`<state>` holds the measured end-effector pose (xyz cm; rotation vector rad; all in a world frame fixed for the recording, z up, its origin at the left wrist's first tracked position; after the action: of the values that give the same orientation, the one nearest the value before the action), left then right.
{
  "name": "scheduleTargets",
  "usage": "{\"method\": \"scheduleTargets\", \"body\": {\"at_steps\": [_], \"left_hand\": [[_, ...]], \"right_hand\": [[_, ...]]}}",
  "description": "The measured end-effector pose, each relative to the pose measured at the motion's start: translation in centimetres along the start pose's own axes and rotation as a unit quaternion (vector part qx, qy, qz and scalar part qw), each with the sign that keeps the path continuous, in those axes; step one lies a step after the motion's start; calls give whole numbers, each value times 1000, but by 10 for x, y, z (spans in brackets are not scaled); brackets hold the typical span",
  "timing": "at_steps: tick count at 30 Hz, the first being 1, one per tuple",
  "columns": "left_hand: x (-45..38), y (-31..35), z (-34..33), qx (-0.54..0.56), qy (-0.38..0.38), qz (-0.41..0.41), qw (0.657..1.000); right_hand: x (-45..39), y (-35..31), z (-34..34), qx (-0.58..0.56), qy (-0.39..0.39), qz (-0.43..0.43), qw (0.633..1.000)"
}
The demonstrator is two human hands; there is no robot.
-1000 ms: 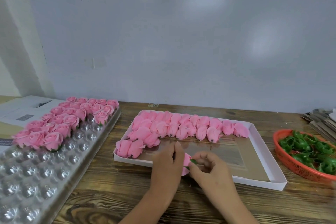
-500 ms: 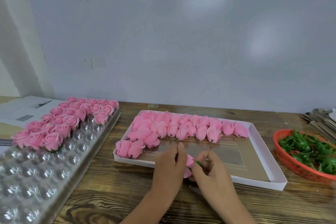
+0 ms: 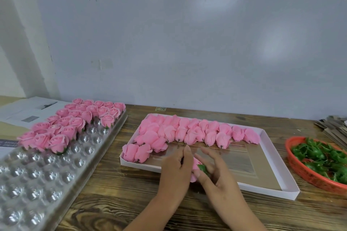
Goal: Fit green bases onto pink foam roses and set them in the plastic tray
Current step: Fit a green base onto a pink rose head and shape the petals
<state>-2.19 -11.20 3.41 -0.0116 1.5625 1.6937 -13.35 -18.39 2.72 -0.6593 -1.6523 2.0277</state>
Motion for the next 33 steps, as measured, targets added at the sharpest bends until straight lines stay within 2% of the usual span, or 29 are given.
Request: {"method": "scheduleTargets", "body": {"at_steps": [4, 8, 13, 20, 27, 33], "left_hand": [[2, 3, -1, -14, -34, -10, 999], [-1, 2, -1, 3, -72, 21, 997], [-4, -1, -3, 109, -153, 94, 978], [-8, 2, -2, 217, -161, 137, 953], [-8, 1, 0, 288, -106, 179, 935], [-12, -4, 3, 329, -73, 201, 920]], "right_hand": [[0, -2, 0, 19, -12, -1, 1000], [-3, 3, 3, 8, 3, -7, 1000], [-11, 5, 13, -10, 65, 10, 998], [-15, 7, 18, -167, 54, -16, 984], [-14, 4, 22, -193, 36, -44, 979], [-15, 2, 33, -137, 110, -2, 984]]}}
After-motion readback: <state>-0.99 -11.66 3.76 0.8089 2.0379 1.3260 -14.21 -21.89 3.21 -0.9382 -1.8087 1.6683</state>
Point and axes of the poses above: each hand's wrist, its own x-axis away from the middle knuckle, its own z-axis out of the back of the hand, y = z × x, the point moved 3 cm from there along -x, towards the middle knuckle, and after that the axes turned 9 degrees about -z, right-handed, at the moved point
